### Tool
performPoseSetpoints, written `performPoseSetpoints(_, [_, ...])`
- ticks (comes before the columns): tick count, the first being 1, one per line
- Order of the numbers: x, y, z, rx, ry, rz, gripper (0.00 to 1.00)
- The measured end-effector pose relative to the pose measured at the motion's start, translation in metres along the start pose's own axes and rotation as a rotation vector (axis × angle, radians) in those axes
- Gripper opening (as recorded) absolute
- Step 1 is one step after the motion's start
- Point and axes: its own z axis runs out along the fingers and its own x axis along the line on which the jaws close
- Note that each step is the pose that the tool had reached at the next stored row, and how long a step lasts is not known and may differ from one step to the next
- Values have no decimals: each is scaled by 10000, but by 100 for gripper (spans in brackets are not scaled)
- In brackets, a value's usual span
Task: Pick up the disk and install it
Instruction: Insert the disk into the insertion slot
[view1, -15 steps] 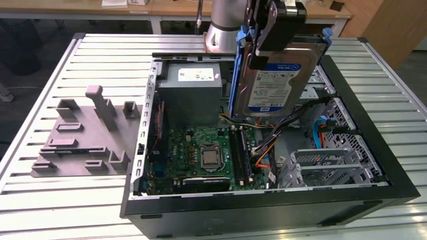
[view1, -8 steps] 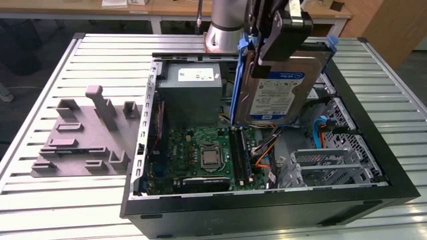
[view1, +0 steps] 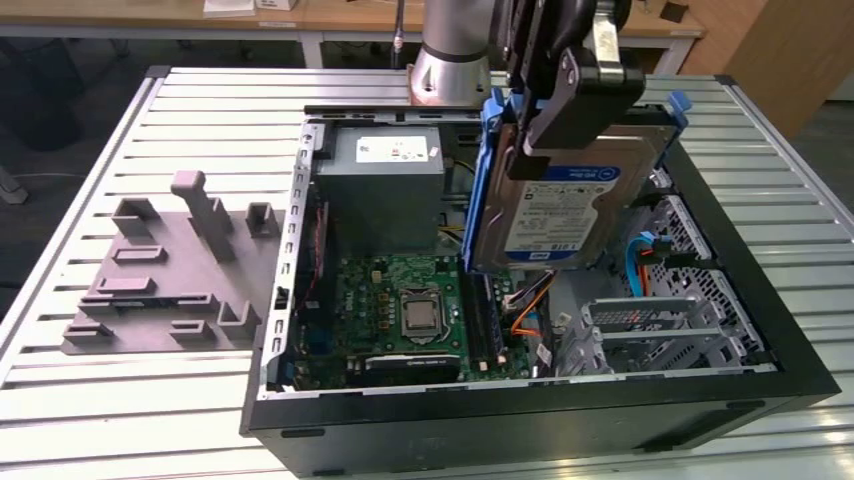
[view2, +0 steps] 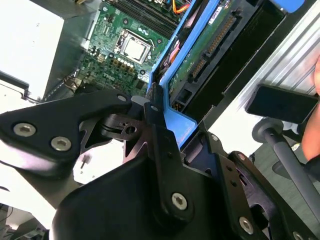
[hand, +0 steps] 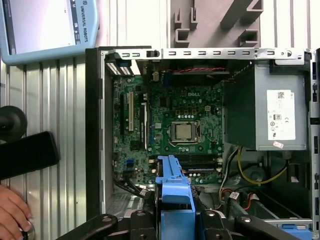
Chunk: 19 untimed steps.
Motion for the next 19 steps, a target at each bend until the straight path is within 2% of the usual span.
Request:
performPoseSetpoints(7, [11,-1,6,1,-4,153,36])
performPoseSetpoints(12, [95,-15,17,0,-3,188,36])
performPoseSetpoints(19, [120,-165,34,-13,-1,187,36])
